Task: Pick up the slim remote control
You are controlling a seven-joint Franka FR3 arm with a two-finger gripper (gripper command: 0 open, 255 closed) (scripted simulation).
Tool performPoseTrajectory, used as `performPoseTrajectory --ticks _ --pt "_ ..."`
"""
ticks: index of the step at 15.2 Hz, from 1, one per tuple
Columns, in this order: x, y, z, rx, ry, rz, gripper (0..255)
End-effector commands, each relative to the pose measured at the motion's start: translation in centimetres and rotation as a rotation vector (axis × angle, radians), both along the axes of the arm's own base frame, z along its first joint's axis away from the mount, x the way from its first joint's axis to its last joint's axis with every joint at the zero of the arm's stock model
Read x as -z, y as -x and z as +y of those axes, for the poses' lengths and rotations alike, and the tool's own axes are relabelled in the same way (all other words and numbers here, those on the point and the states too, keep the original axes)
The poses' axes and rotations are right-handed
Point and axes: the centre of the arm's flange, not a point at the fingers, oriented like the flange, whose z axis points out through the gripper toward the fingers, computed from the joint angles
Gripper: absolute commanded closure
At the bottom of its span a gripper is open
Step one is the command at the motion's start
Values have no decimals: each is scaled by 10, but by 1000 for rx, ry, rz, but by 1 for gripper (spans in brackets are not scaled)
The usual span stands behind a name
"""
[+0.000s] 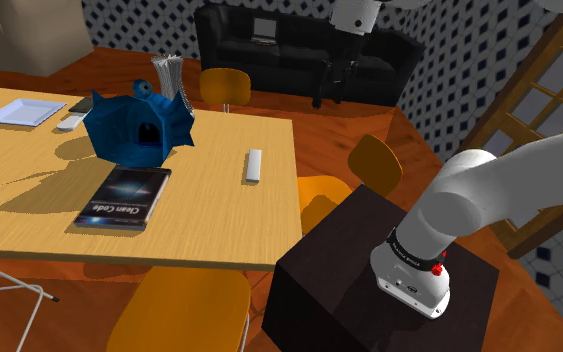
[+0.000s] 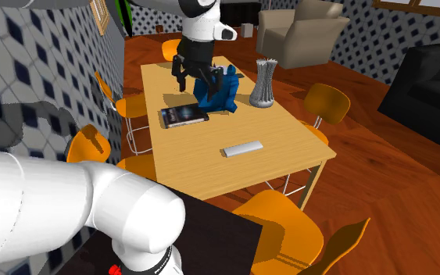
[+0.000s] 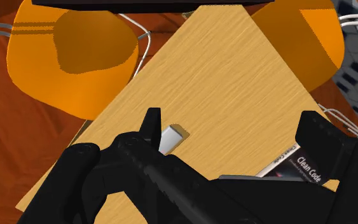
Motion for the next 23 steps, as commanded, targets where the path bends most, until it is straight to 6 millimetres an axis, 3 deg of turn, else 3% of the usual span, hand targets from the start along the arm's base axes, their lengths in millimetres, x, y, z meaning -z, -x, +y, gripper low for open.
performPoseTrajectory --ticks 1,12,23 --pt "21 -18 6 31 6 -1 0" --pt "134 -106 10 198 39 2 0" --pt "247 -193 -4 365 73 6 0"
